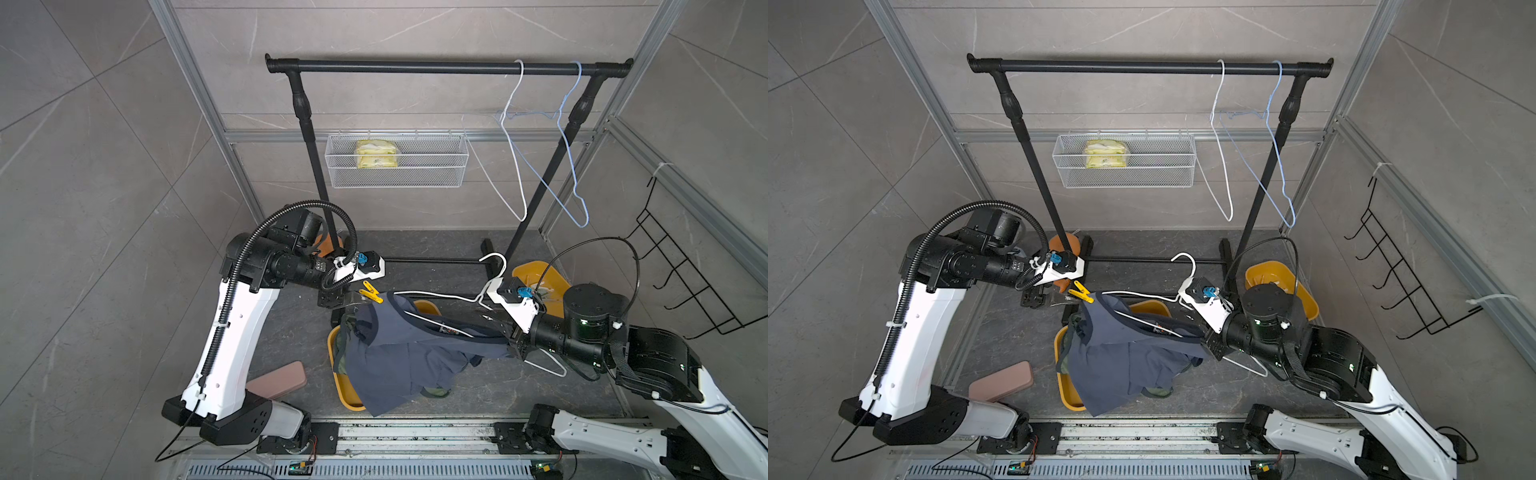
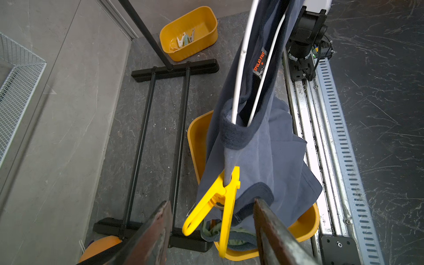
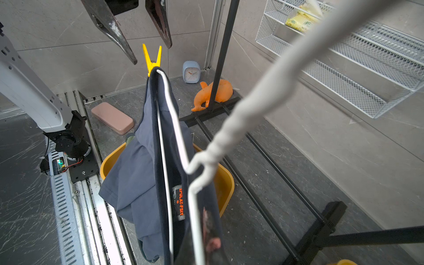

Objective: Remove the clothespins securing tank tops to the hanger
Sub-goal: Adjust the hanger, then remove the clothespin from the hanger.

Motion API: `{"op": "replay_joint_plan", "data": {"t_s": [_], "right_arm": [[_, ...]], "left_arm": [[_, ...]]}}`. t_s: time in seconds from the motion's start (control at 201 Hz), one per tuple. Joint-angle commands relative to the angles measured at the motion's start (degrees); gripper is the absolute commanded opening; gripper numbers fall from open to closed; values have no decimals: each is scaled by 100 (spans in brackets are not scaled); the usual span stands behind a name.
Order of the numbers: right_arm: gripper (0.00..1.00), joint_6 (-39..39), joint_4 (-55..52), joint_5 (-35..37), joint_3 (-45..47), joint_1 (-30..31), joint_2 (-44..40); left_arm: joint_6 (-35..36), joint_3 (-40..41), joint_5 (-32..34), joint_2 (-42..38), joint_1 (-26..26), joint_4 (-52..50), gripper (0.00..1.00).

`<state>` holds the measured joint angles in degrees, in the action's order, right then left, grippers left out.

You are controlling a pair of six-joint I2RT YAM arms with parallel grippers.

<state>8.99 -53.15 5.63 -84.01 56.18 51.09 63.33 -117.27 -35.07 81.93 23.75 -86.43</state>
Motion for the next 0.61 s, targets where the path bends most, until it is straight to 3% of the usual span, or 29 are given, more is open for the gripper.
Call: {"op": "replay_joint_plan", "data": {"t_s": [0.0, 0.338, 0.607], "right_arm": [[0, -37, 54, 39, -204, -20, -73], [0, -31, 17, -7, -302, -19, -8], [0, -26, -30, 18, -362, -20, 76]], "left_arm": [[98, 62, -211, -89, -4, -1025, 60], [87, 102, -259, -107, -4, -963, 59], [100, 99, -297, -164, -2, -970, 48]]}}
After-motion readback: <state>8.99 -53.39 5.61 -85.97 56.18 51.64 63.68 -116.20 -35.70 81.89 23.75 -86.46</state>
